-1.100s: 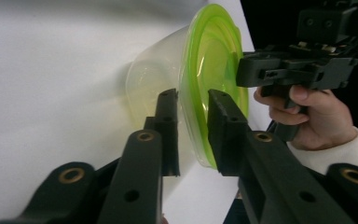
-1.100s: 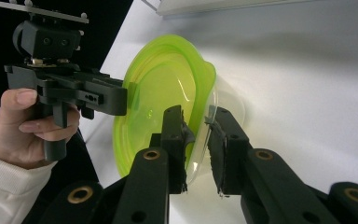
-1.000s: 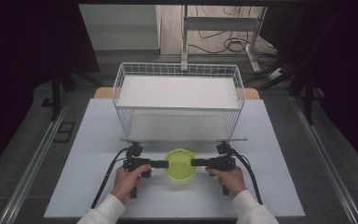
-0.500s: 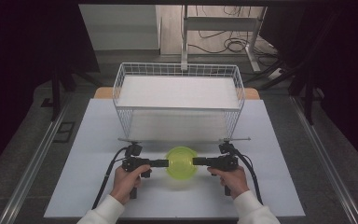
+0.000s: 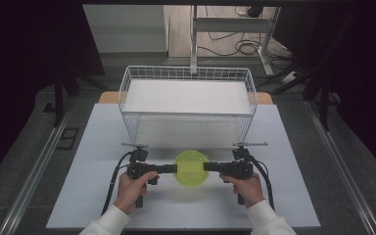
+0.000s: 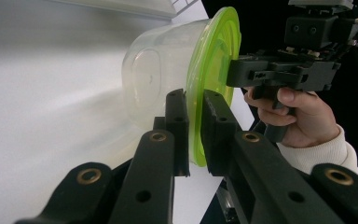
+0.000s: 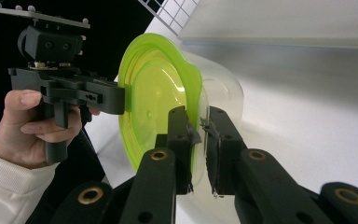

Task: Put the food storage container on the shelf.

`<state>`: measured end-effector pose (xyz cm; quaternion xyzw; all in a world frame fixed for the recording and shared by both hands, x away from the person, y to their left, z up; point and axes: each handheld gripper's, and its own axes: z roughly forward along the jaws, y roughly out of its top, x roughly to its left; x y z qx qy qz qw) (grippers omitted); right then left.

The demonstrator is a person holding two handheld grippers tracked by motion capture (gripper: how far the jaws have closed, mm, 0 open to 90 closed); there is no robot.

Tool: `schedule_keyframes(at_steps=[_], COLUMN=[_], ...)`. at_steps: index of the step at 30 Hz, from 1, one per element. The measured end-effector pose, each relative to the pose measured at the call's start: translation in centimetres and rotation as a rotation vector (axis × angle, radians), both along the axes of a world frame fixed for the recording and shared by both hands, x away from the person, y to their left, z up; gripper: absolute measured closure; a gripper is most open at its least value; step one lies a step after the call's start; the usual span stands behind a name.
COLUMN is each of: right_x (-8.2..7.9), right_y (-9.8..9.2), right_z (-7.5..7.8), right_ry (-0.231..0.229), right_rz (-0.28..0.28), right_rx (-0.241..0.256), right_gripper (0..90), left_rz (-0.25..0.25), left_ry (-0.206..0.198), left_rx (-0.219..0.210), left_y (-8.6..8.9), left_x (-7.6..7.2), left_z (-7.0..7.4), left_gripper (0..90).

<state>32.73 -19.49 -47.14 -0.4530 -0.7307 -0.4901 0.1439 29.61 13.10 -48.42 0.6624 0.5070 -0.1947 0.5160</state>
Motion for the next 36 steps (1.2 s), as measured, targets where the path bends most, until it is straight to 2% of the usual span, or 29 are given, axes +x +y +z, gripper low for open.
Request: schedule_keyframes(at_steps=[7,21,36], right_x=[0.0,0.6,1.2], right_y=[0.0,0.6,1.1], right_z=[0.7,4.7,8.1], right_ry=[-0.013,-0.083,-0.127], right_rz=[-0.005,-0.014,-0.018], right_rx=[0.009,0.039,0.053], right_gripper=[80.5,80.5,80.5], left_rz=[-0.003,0.004,0.005], left_ry=[-0.017,-0.085,-0.124], left_rx=[-0.002,-0.005,-0.027], left_y=[0.1,0.8,1.5], left_x=[0.1,1.0,1.6], left_z=[1.1,5.4,8.4], left_gripper=[82.6,82.6,82.6])
